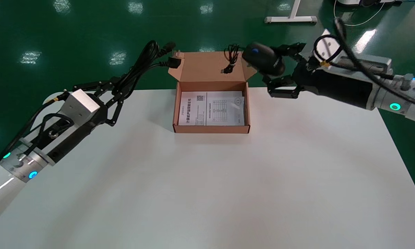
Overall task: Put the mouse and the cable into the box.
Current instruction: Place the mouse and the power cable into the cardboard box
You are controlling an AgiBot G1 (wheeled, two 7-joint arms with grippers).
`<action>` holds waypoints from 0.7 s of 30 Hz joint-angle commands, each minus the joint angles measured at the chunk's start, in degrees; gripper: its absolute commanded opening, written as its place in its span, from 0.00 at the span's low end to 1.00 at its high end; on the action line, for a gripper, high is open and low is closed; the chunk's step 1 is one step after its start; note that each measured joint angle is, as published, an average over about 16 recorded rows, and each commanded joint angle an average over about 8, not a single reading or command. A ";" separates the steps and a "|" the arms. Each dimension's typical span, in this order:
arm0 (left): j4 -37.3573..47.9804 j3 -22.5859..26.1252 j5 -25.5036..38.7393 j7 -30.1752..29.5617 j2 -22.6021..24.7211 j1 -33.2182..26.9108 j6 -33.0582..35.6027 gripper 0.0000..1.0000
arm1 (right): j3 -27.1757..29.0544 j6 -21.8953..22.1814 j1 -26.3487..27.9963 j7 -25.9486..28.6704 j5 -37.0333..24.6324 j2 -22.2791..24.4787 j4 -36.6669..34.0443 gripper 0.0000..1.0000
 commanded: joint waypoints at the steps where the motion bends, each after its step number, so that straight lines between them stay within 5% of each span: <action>1: 0.76 -0.18 -0.24 0.93 0.15 -0.36 0.94 0.00 | -0.70 -0.14 -0.56 0.73 -0.61 -0.42 0.80 0.00; 11: 2.39 -0.75 -0.82 3.57 0.50 -1.09 3.25 0.00 | -3.87 -0.27 -0.05 -0.99 -4.03 -4.82 -2.43 0.00; 21: 2.48 -0.68 -0.42 4.69 -0.02 -0.51 4.27 0.00 | -5.30 0.92 2.92 -7.32 -5.59 -11.75 -14.99 0.00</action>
